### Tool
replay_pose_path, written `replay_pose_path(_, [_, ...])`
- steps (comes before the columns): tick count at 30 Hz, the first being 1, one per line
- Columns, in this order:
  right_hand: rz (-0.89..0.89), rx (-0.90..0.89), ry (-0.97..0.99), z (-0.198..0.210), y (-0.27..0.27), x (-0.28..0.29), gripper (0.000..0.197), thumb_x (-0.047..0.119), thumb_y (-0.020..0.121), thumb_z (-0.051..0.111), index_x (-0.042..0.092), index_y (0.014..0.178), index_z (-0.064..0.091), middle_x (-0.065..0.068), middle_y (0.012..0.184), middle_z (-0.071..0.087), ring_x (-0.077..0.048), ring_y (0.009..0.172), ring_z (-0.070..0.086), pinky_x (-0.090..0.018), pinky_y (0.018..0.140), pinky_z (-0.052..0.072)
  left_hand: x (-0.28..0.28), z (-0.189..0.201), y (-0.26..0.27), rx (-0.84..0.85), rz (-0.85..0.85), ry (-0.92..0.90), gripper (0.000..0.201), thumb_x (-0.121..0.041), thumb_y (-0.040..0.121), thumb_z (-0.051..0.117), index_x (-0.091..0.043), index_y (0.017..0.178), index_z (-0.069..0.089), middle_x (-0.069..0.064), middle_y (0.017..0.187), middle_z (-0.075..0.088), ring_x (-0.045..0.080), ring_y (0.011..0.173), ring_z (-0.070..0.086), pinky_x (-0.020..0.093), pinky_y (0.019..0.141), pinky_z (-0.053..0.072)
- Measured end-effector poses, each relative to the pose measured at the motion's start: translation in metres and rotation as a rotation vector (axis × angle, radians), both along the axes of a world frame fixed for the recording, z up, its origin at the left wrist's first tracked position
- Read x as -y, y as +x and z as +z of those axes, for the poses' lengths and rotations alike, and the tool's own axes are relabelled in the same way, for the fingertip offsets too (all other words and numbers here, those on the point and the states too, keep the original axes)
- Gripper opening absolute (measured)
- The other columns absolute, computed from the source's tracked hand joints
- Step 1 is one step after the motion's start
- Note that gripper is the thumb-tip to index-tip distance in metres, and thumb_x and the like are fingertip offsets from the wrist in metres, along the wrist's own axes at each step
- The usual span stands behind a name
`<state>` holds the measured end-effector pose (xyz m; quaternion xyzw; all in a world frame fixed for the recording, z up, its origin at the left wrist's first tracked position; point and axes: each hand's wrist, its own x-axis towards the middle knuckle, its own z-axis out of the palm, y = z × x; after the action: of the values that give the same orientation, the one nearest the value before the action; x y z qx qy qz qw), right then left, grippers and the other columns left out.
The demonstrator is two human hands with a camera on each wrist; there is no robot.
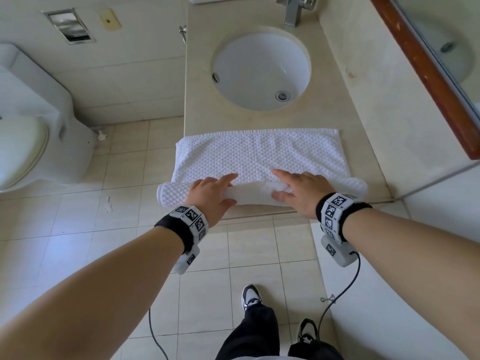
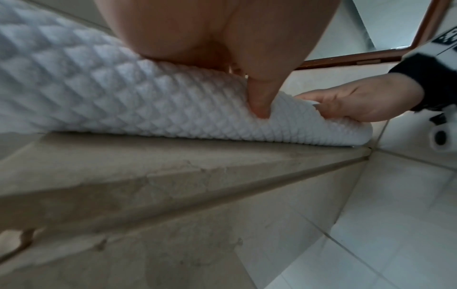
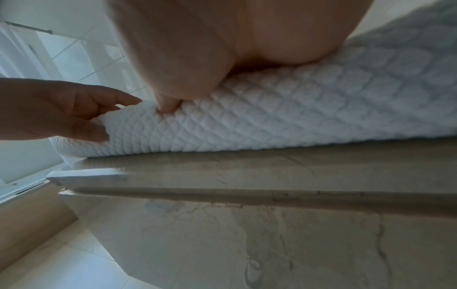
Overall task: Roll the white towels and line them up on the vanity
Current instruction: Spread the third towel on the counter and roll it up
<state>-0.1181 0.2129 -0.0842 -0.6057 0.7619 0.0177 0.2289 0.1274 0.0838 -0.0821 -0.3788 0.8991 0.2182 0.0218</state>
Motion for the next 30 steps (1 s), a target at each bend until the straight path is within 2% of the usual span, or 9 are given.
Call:
replay_pose_path(3, [-0.012,0.099,0.068,0.005,-0.001,-0.003,0.076,0.083,0.086,0.024,0.051,0.151,0.003,0.003,0.142,0.056,-0.021,0.12,0.057,-0.039,0.095,0.048,-0.008,0.007,0.003,0.024,-0.006,0.028,0.052,-0.044,0.096,0.056,-0.043,0.144,0.04,-0.011,0.126,0.061,0.015,0.121,0.047,0.036,0.113,0.022])
replay_pose_path(5, [-0.063,0.201,0.118,0.008,-0.001,-0.003,0.079,0.086,0.083,0.03,0.057,0.149,-0.002,0.001,0.146,0.052,-0.022,0.126,0.054,-0.039,0.102,0.045,-0.006,0.01,0.003,0.042,-0.02,0.054,0.047,-0.043,0.097,0.055,-0.045,0.143,0.045,-0.011,0.127,0.061,0.015,0.121,0.047,0.037,0.113,0.023])
replay_pose_path(9, [-0.133,0.293,0.135,0.005,-0.004,0.002,0.083,0.085,0.08,0.038,0.058,0.149,0.0,0.002,0.149,0.049,-0.022,0.131,0.051,-0.038,0.107,0.04,0.01,0.006,-0.003,0.13,-0.02,0.143,0.044,-0.048,0.095,0.054,-0.056,0.138,0.045,-0.009,0.11,0.061,0.02,0.111,0.054,0.04,0.107,0.038])
replay_pose_path(13, [-0.081,0.145,0.027,-0.002,-0.009,0.009,0.082,0.083,0.083,0.037,0.048,0.153,0.012,0.0,0.14,0.054,-0.021,0.121,0.054,-0.042,0.099,0.046,0.028,0.002,-0.011,0.204,-0.019,0.25,0.045,-0.054,0.095,0.05,-0.062,0.138,0.039,-0.011,0.122,0.061,0.019,0.099,0.061,0.038,0.092,0.052])
replay_pose_path(16, [-0.026,-0.005,-0.075,-0.001,-0.007,0.013,0.071,0.073,0.091,0.036,0.039,0.152,0.026,0.002,0.12,0.056,-0.019,0.109,0.051,-0.038,0.092,0.044,0.036,0.002,-0.02,0.26,-0.084,0.231,0.047,-0.054,0.099,0.04,-0.058,0.145,0.03,-0.01,0.123,0.058,0.018,0.103,0.058,0.04,0.095,0.049])
replay_pose_path(20, [0.068,-0.067,-0.242,0.001,0.006,0.0,0.056,0.061,0.096,0.032,0.037,0.147,0.039,0.006,0.113,0.053,-0.017,0.103,0.047,-0.036,0.089,0.04,0.04,0.0,-0.029,0.32,-0.134,0.1,0.048,-0.053,0.103,0.027,-0.052,0.15,0.022,-0.004,0.114,0.051,0.021,0.114,0.048,0.044,0.1,0.04])
replay_pose_path(23, [0.157,-0.17,-0.232,-0.006,0.01,-0.017,0.063,0.066,0.09,0.036,0.039,0.147,0.034,0.004,0.122,0.049,-0.019,0.109,0.047,-0.039,0.094,0.041,0.044,-0.006,-0.032,0.35,-0.155,0.011,0.048,-0.056,0.102,0.02,-0.054,0.15,0.019,-0.005,0.123,0.047,0.02,0.119,0.043,0.043,0.101,0.036])
replay_pose_path(26, [0.145,-0.232,-0.227,-0.016,0.011,-0.02,0.062,0.061,0.091,0.045,0.041,0.148,0.032,0.002,0.12,0.053,-0.022,0.106,0.05,-0.041,0.093,0.041,0.046,-0.01,-0.031,0.324,-0.174,-0.026,0.049,-0.059,0.1,0.018,-0.055,0.149,0.02,-0.008,0.12,0.046,0.017,0.116,0.044,0.041,0.101,0.037])
replay_pose_path(30, [0.12,-0.205,-0.152,-0.011,0.007,-0.004,0.057,0.066,0.095,0.03,0.047,0.149,0.029,0.007,0.106,0.049,-0.016,0.096,0.045,-0.035,0.086,0.037,0.036,-0.011,-0.023,0.234,-0.174,-0.099,0.053,-0.058,0.1,0.018,-0.047,0.152,0.019,-0.006,0.121,0.047,0.017,0.115,0.046,0.039,0.1,0.039])
